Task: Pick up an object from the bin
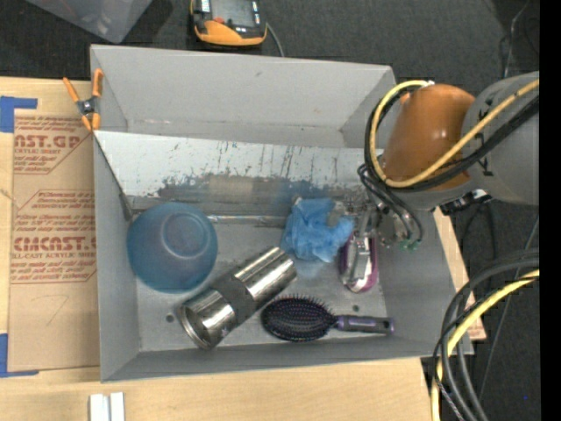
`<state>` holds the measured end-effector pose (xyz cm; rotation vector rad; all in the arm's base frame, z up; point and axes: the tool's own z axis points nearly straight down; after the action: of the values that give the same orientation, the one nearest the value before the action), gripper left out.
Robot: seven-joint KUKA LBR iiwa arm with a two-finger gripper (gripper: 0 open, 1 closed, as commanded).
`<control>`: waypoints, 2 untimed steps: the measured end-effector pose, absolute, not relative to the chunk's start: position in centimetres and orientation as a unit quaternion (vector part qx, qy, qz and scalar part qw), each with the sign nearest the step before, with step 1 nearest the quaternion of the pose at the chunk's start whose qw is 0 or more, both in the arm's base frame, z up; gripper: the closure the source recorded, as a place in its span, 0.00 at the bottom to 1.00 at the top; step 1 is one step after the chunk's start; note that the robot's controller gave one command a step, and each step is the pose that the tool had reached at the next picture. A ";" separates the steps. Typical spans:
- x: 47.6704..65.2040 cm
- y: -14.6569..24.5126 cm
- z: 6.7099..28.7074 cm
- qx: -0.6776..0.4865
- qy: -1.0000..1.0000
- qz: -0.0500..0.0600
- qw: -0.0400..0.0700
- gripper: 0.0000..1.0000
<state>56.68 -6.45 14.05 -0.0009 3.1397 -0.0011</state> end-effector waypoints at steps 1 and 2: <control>56.6 -7.5 8.5 0.003 1.000 -0.001 0.003 0.00; 57.5 -6.7 9.6 0.009 1.000 -0.001 0.008 0.00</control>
Offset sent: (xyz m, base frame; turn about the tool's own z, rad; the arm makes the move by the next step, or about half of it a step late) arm 0.0071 -0.0030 -0.0451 0.0187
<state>57.52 -6.70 9.65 0.0282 3.1256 -0.0021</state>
